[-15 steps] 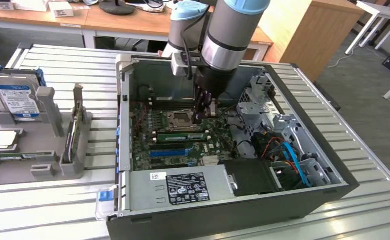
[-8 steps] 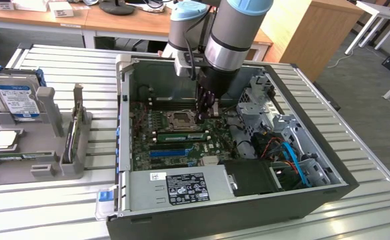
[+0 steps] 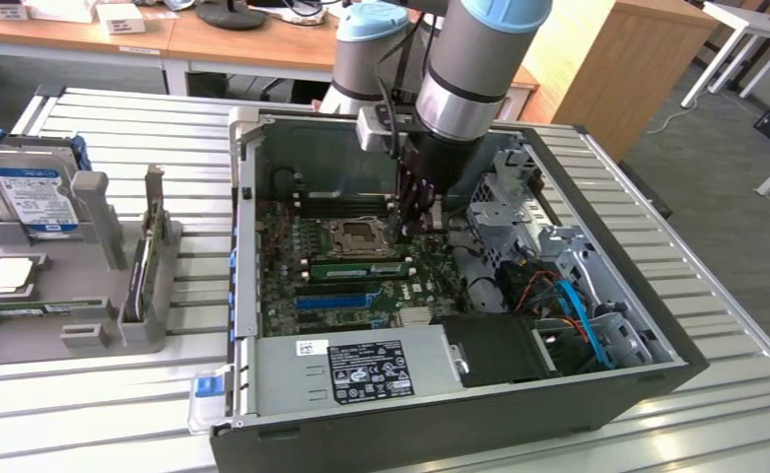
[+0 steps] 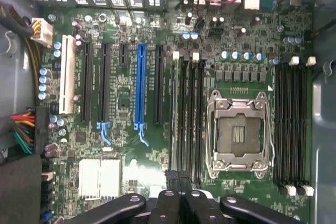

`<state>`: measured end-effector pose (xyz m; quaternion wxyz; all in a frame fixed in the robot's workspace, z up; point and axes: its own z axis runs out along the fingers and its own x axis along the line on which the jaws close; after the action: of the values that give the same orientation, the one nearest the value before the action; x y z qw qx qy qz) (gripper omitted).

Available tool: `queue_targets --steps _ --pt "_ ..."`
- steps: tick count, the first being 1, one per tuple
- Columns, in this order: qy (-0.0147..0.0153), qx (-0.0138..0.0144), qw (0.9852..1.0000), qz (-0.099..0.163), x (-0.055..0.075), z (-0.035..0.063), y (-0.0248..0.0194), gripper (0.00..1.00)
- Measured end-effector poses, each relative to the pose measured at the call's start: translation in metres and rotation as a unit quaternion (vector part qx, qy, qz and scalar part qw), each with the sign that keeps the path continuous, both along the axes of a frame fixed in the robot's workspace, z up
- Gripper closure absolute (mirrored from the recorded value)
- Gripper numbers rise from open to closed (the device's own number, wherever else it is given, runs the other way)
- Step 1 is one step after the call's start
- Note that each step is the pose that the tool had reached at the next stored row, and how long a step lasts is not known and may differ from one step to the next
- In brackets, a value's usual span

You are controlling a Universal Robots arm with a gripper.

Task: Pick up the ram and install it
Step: 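Press down the ram until it locks into place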

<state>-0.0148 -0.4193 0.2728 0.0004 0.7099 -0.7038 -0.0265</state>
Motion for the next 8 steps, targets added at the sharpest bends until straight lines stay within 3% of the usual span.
queue_targets --steps 8 --pt "0.0000 0.0000 1.0000 0.000 0.0111 -0.0002 0.0000 0.89"
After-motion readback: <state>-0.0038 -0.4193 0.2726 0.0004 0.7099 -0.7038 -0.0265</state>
